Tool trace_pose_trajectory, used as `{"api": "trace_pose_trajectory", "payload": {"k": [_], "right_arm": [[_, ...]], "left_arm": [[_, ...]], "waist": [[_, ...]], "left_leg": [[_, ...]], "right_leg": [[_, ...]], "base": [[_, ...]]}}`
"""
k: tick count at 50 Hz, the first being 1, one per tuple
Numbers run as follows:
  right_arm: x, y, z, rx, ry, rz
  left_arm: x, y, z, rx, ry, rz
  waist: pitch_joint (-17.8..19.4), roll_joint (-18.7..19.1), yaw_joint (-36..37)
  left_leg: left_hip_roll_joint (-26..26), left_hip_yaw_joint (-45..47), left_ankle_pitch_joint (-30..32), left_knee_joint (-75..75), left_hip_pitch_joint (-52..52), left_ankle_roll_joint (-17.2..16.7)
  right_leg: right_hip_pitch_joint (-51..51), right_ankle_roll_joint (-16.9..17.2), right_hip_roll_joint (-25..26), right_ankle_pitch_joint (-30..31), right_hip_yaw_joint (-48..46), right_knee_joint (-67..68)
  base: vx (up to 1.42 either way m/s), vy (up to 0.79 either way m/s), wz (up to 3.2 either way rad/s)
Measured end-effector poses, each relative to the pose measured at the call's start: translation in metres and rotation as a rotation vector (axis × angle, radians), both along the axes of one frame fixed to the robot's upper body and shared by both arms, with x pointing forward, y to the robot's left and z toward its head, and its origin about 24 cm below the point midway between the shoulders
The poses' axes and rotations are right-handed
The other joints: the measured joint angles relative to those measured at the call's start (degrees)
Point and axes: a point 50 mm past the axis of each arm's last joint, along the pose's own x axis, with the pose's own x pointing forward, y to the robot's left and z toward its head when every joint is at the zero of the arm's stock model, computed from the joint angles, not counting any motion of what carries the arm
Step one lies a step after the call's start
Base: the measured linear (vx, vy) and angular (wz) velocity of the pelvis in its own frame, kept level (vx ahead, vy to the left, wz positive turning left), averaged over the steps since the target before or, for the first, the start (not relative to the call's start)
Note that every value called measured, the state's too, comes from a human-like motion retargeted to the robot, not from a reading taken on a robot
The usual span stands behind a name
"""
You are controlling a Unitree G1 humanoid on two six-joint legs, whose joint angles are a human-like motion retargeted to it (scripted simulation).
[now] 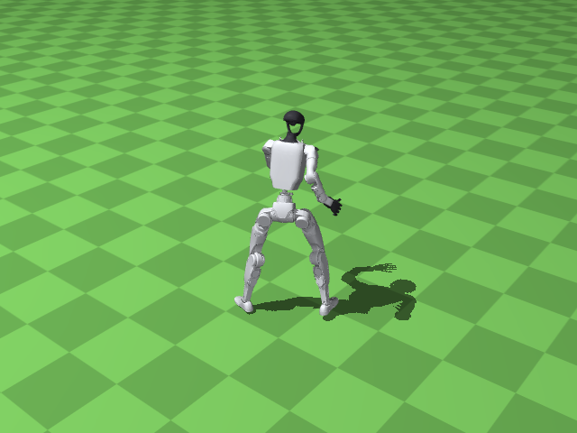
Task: Kungfu
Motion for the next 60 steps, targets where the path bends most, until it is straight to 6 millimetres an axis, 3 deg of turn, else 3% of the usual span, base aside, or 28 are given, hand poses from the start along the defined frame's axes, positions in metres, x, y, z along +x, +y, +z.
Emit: {"api": "trace_pose_trajectory", "payload": {"k": [2,5,9,12,15,17,20,23,25,28,32,40,44,48,51,54,57,60], "right_arm": [[-0.005,-0.003,-0.003,0.032,0.015,-0.031],[0.008,0.005,-0.011,0.106,0.010,-0.028],[0.057,0.038,-0.034,0.303,-0.018,0.047],[0.104,0.076,-0.056,0.462,0.006,0.150],[0.143,0.113,-0.074,0.629,0.095,0.215],[0.159,0.122,-0.079,0.689,0.193,0.193],[0.169,0.124,-0.079,0.694,0.311,-0.019],[0.181,0.125,-0.075,0.737,0.250,-0.194],[0.187,0.140,-0.071,0.795,0.215,-0.153],[0.189,0.162,-0.069,0.839,0.208,0.047],[0.178,0.172,-0.074,0.804,0.289,0.173],[0.158,0.170,-0.086,0.801,0.359,0.040],[0.165,0.170,-0.084,0.701,0.344,0.133],[0.191,0.168,-0.069,0.489,0.227,0.251],[0.224,0.176,-0.042,0.389,0.038,0.334],[0.264,0.182,0.002,0.350,-0.199,0.411],[0.302,0.181,0.066,0.300,-0.485,0.480],[0.326,0.172,0.148,0.212,-0.813,0.524]], "left_arm": [[-0.007,-0.001,0.028,-0.097,-0.112,-0.042],[-0.018,0.003,0.070,-0.209,-0.299,-0.071],[-0.029,0.022,0.116,-0.329,-0.503,-0.035],[-0.036,0.046,0.143,-0.383,-0.587,-0.004],[-0.045,0.071,0.165,-0.336,-0.623,0.007],[-0.055,0.083,0.180,-0.285,-0.616,0.001],[-0.072,0.095,0.203,-0.252,-0.619,-0.005],[-0.089,0.099,0.221,-0.225,-0.685,0.030],[-0.098,0.102,0.229,-0.218,-0.743,0.070],[-0.104,0.106,0.231,-0.232,-0.794,0.099],[-0.100,0.110,0.227,-0.251,-0.803,0.131],[-0.086,0.121,0.208,-0.289,-0.777,0.189],[-0.076,0.133,0.192,-0.303,-0.759,0.279],[-0.062,0.148,0.163,-0.325,-0.676,0.363],[-0.050,0.160,0.131,-0.324,-0.556,0.437],[-0.038,0.173,0.091,-0.356,-0.400,0.515],[-0.031,0.184,0.041,-0.467,-0.213,0.576],[-0.032,0.190,-0.020,-0.598,0.024,0.620]], "waist": [[-0.7,-0.6,0.8],[-2.1,-1.2,2.2],[-5.3,-2.3,7.6],[-7.4,-2.2,11.8],[-9.2,-2.5,15.0],[-9.9,-3.2,16.4],[-11.1,-4.9,19.5],[-11.3,-6.8,22.4],[-10.9,-6.9,22.9],[-10.6,-6.8,22.4],[-10.4,-7.0,21.3],[-9.9,-7.9,20.0],[-10.6,-6.3,21.2],[-9.9,-5.5,20.4],[-9.6,-5.1,18.6],[-10.3,-4.7,16.7],[-10.3,-4.7,15.7],[-10.3,-5.3,14.8]], "left_leg": [[-0.5,-2.7,-1.8,3.9,-3.3,1.2],[-1.4,-7.3,-5.9,12.2,-9.8,3.0],[-2.5,-9.7,-11.8,22.2,-15.7,4.2],[-2.7,-10.4,-15.9,28.6,-18.8,5.9],[-4.3,-11.1,-20.4,34.2,-20.7,7.5],[-6.2,-10.4,-23.2,36.8,-21.1,8.5],[-8.6,-9.7,-26.3,40.0,-22.7,9.5],[-9.5,-9.2,-28.3,41.9,-23.7,10.6],[-9.6,-9.6,-29.0,42.6,-24.0,11.1],[-9.5,-10.4,-29.4,43.4,-24.5,11.6],[-9.3,-11.1,-29.1,43.6,-24.8,11.7],[-7.4,-13.1,-27.1,42.9,-25.4,10.1],[-2.3,-15.6,-24.4,42.3,-27.7,8.0],[-2.2,-15.1,-21.5,38.0,-25.3,7.1],[-2.6,-13.7,-18.9,33.3,-22.3,6.5],[-2.8,-12.5,-16.2,28.2,-19.2,5.7],[-3.2,-10.6,-13.3,22.0,-14.6,4.6],[-4.1,-8.2,-10.4,15.5,-8.9,3.2]], "right_leg": [[2.5,1.2,-2.0,1.4,-2.3,-3.0],[5.9,3.2,-5.2,3.1,-6.1,-6.8],[8.6,5.5,-8.9,5.0,-10.0,-9.6],[10.3,6.4,-10.0,6.7,-12.0,-11.9],[12.2,6.4,-11.2,8.8,-12.6,-14.1],[13.0,6.4,-13.3,10.0,-12.8,-14.8],[12.1,6.4,-15.9,11.7,-12.5,-15.1],[11.0,4.9,-17.0,13.2,-12.2,-14.5],[11.3,3.7,-16.8,13.9,-12.7,-14.3],[11.6,2.9,-16.1,14.0,-13.0,-13.8],[11.4,2.9,-15.1,13.1,-12.2,-13.3],[10.8,6.4,-12.6,11.7,-11.6,-14.4],[8.1,6.4,-7.0,10.1,-11.3,-14.2],[6.0,6.4,-7.4,8.4,-9.9,-10.4],[5.1,6.4,-8.1,7.1,-9.2,-7.9],[4.5,6.4,-8.3,5.7,-9.1,-6.1],[3.2,6.4,-8.5,4.4,-7.5,-3.4],[1.6,6.3,-8.6,2.6,-4.6,-0.4]], "base": [[0.17,0.34,1.12],[0.17,0.42,1.21],[0.25,0.54,0.59],[0.29,0.58,0.16],[0.32,0.66,0.13],[0.24,0.58,0.28],[0.20,0.46,0.11],[0.18,0.28,0.00],[0.08,0.16,0.04],[0.04,0.04,0.02],[0.00,-0.03,-0.07],[-0.05,-0.21,-0.19],[-0.16,-0.41,-0.55],[-0.14,-0.29,-0.08],[-0.16,-0.32,0.08],[-0.13,-0.36,0.14],[-0.11,-0.32,-0.18],[-0.10,-0.37,-0.44]]}}
